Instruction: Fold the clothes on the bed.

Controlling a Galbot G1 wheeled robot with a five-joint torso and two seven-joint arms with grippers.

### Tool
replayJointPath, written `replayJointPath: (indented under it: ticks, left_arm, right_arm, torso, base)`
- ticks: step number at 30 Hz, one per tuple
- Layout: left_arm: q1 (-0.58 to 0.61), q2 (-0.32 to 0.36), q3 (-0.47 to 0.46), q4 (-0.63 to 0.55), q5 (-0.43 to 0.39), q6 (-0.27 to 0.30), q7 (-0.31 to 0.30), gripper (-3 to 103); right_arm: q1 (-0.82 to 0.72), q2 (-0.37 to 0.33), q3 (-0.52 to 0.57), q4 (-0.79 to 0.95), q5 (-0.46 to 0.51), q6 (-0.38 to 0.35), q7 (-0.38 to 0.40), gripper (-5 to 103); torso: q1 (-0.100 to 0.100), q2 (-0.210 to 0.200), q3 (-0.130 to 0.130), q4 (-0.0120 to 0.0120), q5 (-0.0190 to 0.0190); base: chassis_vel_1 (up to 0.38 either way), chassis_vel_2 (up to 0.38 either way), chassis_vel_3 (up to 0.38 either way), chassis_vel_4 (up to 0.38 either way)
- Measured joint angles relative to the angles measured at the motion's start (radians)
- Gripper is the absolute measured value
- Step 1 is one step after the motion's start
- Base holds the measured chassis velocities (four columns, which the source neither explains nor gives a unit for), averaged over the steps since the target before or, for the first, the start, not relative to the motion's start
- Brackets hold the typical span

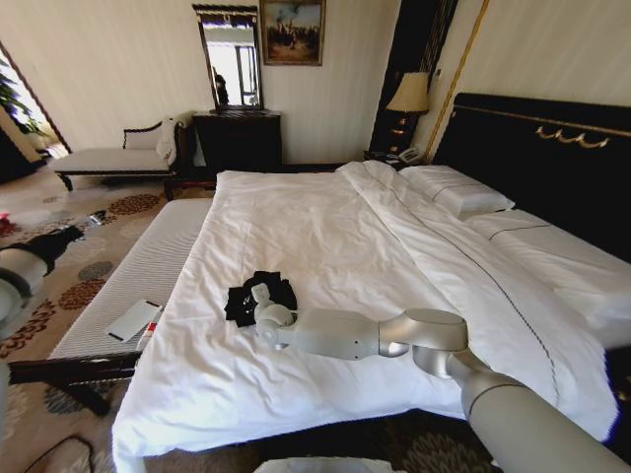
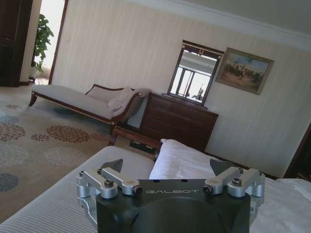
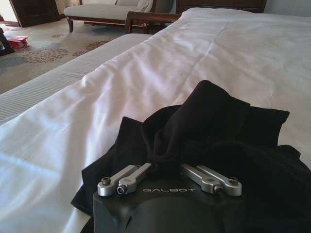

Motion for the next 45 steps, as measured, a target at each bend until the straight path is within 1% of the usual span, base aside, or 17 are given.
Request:
replayJointPath:
  ticks: [3,5,7,10,13,14,16,18,20,22,26,33,35,37,39,42,45]
  left_arm:
    - [0.0,-0.002,0.004,0.0,0.001,0.0,0.0,100]
    - [0.0,-0.003,0.007,0.0,0.001,0.0,0.0,100]
    - [0.001,-0.003,0.008,0.0,0.002,0.0,0.001,100]
    - [0.004,-0.003,0.008,0.002,0.004,0.0,0.001,100]
    - [0.012,-0.003,0.003,-0.001,0.005,0.0,0.001,100]
    - [0.019,-0.003,-0.004,-0.004,0.004,0.0,0.001,100]
    - [0.031,-0.001,-0.014,-0.006,0.003,0.0,0.002,100]
    - [0.033,-0.001,-0.017,-0.006,0.003,0.0,0.002,100]
    - [0.04,0.001,-0.023,-0.006,0.002,0.0,0.003,100]
    - [0.041,0.0,-0.024,-0.006,0.002,0.0,0.003,100]
    - [0.041,-0.005,-0.025,-0.009,0.001,0.001,0.003,100]
    - [0.051,-0.007,-0.043,-0.001,-0.013,0.001,0.001,100]
    - [0.063,-0.013,-0.043,-0.001,-0.021,0.004,-0.001,100]
    - [0.068,-0.016,-0.041,-0.005,-0.032,0.008,-0.004,100]
    - [0.07,-0.017,-0.039,-0.009,-0.043,0.011,-0.008,100]
    - [0.096,-0.017,-0.01,-0.041,-0.081,0.033,-0.025,100]
    - [0.109,-0.014,0.002,-0.063,-0.108,0.035,-0.025,100]
  right_arm:
    - [-0.001,0.041,0.003,-0.011,0.007,0.002,0.011,9]
    - [-0.001,0.075,0.006,-0.004,0.026,0.014,0.015,20]
    - [0.001,0.087,0.006,0.007,0.038,0.017,0.02,20]
    - [0.007,0.113,0.0,0.029,0.051,0.015,0.05,36]
    - [0.009,0.116,-0.006,0.017,0.041,0.001,0.07,41]
    - [0.01,0.111,-0.008,0.005,0.033,-0.005,0.076,52]
    - [0.01,0.097,-0.006,0.006,0.029,-0.006,0.074,57]
    - [0.01,0.094,-0.006,0.008,0.029,-0.006,0.071,57]
    - [0.025,0.091,0.014,0.023,0.031,0.0,0.003,74]
    - [0.032,0.097,0.024,0.021,0.031,0.009,-0.034,74]
    - [0.068,0.128,0.08,0.028,0.092,0.06,-0.176,95]
    - [0.148,0.129,0.218,0.085,0.183,0.097,-0.207,100]
    - [0.196,0.089,0.252,0.096,0.191,0.091,-0.194,100]
    - [0.217,0.011,0.256,0.101,0.213,0.069,-0.153,100]
    - [0.217,-0.014,0.253,0.107,0.22,0.062,-0.135,100]
    - [0.167,-0.121,0.249,0.161,0.242,0.04,-0.029,100]
    - [0.107,-0.188,0.303,0.217,0.217,0.054,-0.036,100]
  torso:
    - [0.0,0.0,0.0,0.0002,0.0]
    - [0.0,0.0,0.0,0.0002,0.0]
    - [0.0,0.0,0.0,0.0003,0.0001]
    - [0.0,0.0,0.0,0.0005,0.0002]
    - [0.0,0.0,0.0,0.0006,0.0002]
    - [0.0,0.0,0.0,0.0004,0.0002]
    - [0.0,0.0,0.0,-0.0001,0.0002]
    - [0.0,0.0,0.0,-0.0002,0.0002]
    - [0.0,0.0,0.0,-0.0003,0.0004]
    - [0.0,0.0,0.0,-0.0002,0.0004]
    - [0.0,0.0,0.0,0.0008,0.0002]
    - [0.0,0.0,0.0,0.0,0.0004]
    - [0.0,0.0,0.0,0.0011,0.0004]
    - [0.0,0.0,0.0,0.0007,0.0001]
    - [0.0,0.0,0.0,0.0003,0.0002]
    - [0.0,0.0,0.0,-0.001,0.0008]
    - [0.0,0.0,0.0,-0.0001,0.001]
  base:
    - [0.0,0.0,0.0,0.0]
    - [0.0,0.0,0.0,0.0]
    - [0.0,0.0,0.0,0.0]
    - [0.0,0.0,0.0,0.0]
    - [0.0,0.0,0.0,0.0]
    - [0.0,0.0,0.0,0.0]
    - [0.0,0.0,0.0,0.0]
    - [0.0,0.0,0.0,0.0]
    - [0.0,0.0,0.0,0.0]
    - [0.0,0.0,0.0,0.0]
    - [0.0,0.0,0.0,0.0]
    - [0.0,0.0,0.0,0.0]
    - [0.0,0.0,0.0,0.0]
    - [0.0,0.0,0.0,0.0]
    - [0.0,0.0,0.0,0.0]
    - [0.0,0.0,0.0,0.0]
    - [0.0,0.0,0.0,0.0]
